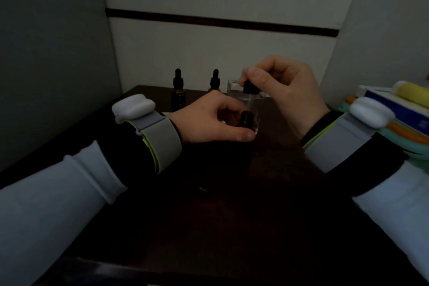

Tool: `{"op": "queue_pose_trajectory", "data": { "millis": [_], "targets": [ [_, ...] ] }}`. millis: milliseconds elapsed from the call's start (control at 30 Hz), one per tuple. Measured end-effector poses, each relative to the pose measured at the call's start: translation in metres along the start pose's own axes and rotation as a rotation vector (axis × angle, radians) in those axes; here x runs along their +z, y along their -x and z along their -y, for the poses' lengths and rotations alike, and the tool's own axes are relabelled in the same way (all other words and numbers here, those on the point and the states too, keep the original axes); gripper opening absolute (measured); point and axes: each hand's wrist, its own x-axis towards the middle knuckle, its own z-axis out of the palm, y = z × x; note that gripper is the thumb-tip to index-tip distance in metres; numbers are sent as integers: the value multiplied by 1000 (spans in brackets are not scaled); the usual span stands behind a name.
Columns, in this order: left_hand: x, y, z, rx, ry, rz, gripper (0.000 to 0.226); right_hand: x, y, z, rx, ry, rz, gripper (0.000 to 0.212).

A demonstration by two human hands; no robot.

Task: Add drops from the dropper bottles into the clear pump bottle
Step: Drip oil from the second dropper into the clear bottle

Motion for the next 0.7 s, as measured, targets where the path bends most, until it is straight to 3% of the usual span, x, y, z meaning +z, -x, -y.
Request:
{"op": "queue_pose_trajectory", "data": {
  "millis": [500, 600, 700],
  "targets": [
    [3, 1, 0, -13, 36, 8, 32, -6, -2, 4, 4, -32, 12, 7],
    [3, 0, -1, 7, 94, -184, 22, -12, -9, 9, -27, -82, -151, 7],
    [-4, -5, 6, 105, 20, -535, 13, -23, -16, 14, -73, -180, -371, 5]
  ]
}}
